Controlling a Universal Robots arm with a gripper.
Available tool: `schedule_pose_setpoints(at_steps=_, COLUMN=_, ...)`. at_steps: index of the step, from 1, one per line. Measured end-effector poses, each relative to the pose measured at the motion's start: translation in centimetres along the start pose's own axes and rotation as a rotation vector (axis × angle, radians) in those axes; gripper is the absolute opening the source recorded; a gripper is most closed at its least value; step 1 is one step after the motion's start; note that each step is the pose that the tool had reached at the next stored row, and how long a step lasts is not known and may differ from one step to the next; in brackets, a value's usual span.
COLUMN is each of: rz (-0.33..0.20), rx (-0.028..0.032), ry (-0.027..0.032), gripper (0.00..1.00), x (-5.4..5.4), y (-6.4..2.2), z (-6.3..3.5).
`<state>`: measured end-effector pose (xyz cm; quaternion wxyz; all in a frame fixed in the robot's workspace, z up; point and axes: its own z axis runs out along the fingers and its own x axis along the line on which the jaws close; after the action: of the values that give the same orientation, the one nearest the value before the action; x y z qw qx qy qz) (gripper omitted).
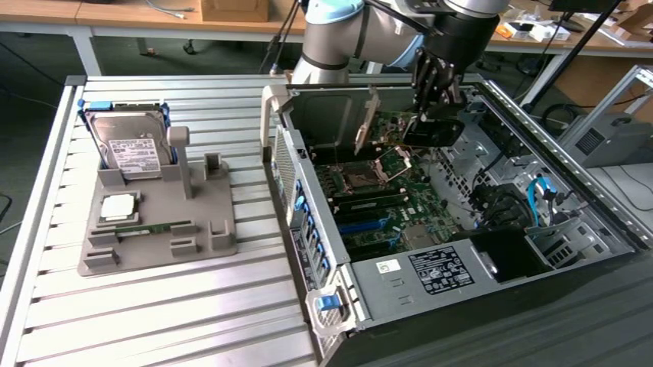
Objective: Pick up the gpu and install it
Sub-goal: 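Insert the gpu into the slot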
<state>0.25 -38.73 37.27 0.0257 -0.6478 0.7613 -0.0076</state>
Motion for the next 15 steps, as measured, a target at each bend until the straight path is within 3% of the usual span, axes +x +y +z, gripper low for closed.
schedule_pose_setpoints(at_steps=15, rz=-0.125, rx=-0.0037, ry=-0.0055, gripper=0.27, x=0.00, y=0.00, z=0.00)
